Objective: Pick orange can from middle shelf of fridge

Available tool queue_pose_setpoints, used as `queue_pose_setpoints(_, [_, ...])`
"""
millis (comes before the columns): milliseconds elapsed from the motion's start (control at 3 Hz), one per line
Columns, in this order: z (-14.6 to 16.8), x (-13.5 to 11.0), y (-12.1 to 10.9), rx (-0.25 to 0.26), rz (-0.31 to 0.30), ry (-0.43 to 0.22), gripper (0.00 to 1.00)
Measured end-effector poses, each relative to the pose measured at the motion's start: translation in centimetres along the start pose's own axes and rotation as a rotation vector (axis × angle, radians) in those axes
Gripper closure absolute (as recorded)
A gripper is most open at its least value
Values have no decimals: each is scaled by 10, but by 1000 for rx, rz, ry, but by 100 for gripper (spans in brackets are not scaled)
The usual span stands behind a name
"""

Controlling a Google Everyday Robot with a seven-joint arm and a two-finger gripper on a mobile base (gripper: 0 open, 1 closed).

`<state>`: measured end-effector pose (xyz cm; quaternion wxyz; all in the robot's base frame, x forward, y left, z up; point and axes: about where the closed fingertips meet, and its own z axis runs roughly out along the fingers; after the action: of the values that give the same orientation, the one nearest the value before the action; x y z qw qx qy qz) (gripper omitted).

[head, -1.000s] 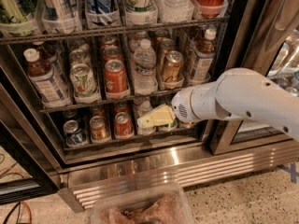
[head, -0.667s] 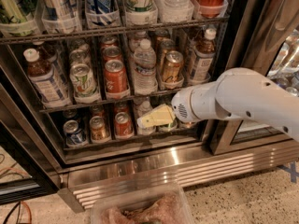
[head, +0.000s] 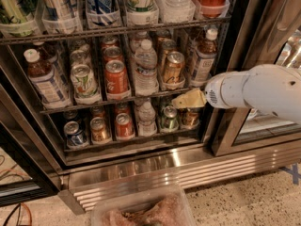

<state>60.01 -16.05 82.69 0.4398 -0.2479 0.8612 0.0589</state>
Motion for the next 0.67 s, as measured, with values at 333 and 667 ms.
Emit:
queue_pose_setpoints(333, [0,0,0,0,0,0,0])
queue_pose_setpoints(667, [7,-7,8,-24,31,-58,0])
